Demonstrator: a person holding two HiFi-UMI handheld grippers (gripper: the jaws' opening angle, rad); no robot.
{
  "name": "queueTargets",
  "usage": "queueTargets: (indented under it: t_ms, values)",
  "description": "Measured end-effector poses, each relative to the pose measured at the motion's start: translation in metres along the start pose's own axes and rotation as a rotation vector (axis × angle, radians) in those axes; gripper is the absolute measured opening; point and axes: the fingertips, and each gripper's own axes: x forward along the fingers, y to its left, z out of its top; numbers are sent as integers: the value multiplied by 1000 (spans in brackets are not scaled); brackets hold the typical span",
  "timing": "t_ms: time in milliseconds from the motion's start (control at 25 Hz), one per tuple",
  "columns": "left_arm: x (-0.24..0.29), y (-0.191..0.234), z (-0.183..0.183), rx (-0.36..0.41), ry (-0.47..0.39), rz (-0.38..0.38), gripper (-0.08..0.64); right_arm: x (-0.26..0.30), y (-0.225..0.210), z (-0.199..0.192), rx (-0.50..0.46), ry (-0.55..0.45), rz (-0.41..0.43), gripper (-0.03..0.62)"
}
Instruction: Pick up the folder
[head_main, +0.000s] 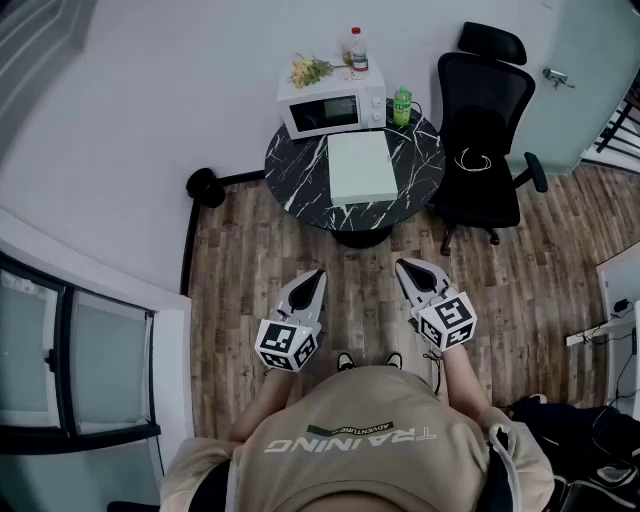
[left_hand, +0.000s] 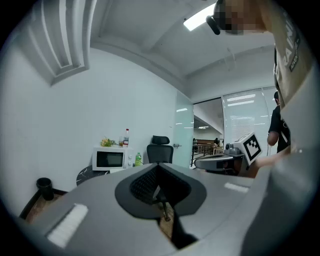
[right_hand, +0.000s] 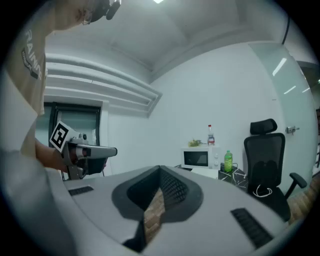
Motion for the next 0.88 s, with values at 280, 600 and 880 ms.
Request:
queueTargets:
  t_ms: [280,600,880]
  values:
    - [15,-1,1,20,10,-39,8,8,14,9,-8,-9,28,9]
    - [28,-9,6,19,-5,-83,8,5,9,0,-2,18,9,9]
    - [27,1,-3,8,14,-88,8,11,7,-3,13,15,-9,9]
